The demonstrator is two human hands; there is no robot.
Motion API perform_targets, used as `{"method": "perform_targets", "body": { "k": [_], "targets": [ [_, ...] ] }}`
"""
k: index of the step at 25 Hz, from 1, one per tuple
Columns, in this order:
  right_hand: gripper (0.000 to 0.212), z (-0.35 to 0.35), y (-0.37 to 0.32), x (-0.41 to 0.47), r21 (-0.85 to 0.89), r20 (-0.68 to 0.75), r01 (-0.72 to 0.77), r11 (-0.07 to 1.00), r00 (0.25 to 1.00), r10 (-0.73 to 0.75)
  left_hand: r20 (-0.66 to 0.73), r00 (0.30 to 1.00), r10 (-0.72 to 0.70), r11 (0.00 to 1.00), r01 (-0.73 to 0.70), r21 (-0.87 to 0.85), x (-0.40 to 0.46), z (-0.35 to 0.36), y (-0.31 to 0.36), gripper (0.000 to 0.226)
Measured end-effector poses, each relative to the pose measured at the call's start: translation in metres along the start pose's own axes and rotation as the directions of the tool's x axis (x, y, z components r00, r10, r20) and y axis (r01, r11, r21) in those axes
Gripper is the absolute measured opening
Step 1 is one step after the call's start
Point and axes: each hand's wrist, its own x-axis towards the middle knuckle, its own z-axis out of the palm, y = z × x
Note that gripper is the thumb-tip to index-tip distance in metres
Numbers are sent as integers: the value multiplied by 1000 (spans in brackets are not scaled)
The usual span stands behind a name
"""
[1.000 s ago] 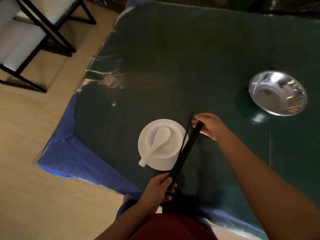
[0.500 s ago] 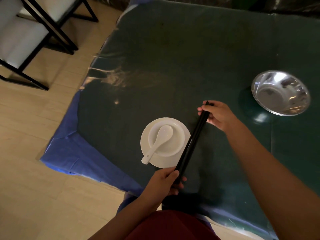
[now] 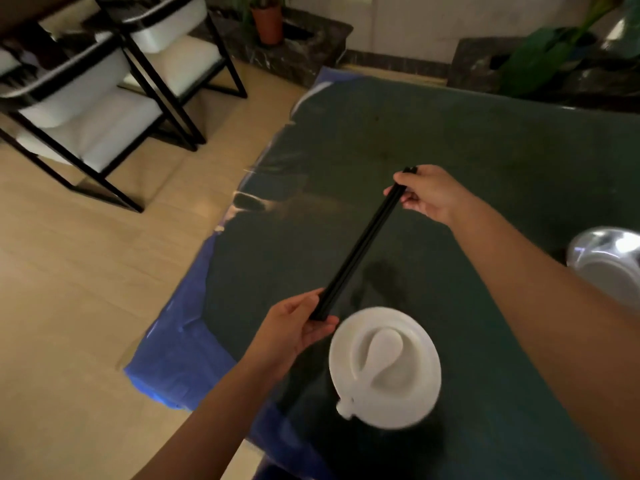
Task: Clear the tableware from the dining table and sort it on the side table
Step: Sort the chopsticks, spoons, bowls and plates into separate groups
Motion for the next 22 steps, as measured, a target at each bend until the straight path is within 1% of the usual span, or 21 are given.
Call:
{"method": "perform_targets", "body": {
  "k": [2,3,4,5,6,7,8,9,10,12,15,17,18,20,21,22],
  "targets": [
    [22,27,-1,35,-65,-19,-31,997,999,30,-75,997,21,1000,-20,21,31,-19,9,20],
    [24,40,0,55,-101,-32,-50,994,998,47,-110,993,36,998,-29,64,50,-29,12,19],
    [25,51,3,75,-128,-45,-73,989,997,68,-141,988,59,989,-39,140,69,-38,12,20],
    [25,61,6,98,-141,-67,-97,985,994,88,-154,984,93,965,-51,257,91,-49,14,21],
    [25,69,10,118,-149,-89,-120,981,990,108,-151,978,143,911,-71,406,111,-59,15,22],
    [25,78,13,137,-165,-108,-141,976,986,124,-128,970,208,822,-103,560,129,-68,17,25],
    [24,86,15,156,-178,-121,-157,971,983,137,-87,956,281,709,-146,690,145,-78,19,27],
    [22,94,16,172,-189,-128,-171,967,981,148,-42,936,350,598,-188,779,157,-84,23,29],
    [18,102,17,189,-191,-131,-180,965,979,157,-2,916,400,507,-219,834,168,-90,27,31],
    [6,114,16,215,-193,-120,-195,962,977,174,69,889,452,366,-255,895,183,-98,31,35],
    [19,130,19,242,-266,-104,-185,946,981,163,172,865,472,157,-274,949,196,-106,30,38],
    [23,137,23,250,-357,-108,-159,921,986,128,239,826,511,-20,-267,964,199,-109,24,39],
    [25,138,27,253,-372,-118,-151,916,986,115,247,804,542,-74,-247,966,201,-111,22,39],
    [32,140,34,252,-351,-159,-165,922,981,115,254,776,578,-123,-225,966,202,-113,19,39],
    [35,140,37,250,-372,-189,-170,913,976,105,259,773,579,-139,-220,966,202,-113,18,42],
    [39,141,39,247,-459,-228,-173,871,971,72,269,774,573,-156,-219,963,202,-113,17,47]
  ]
}}
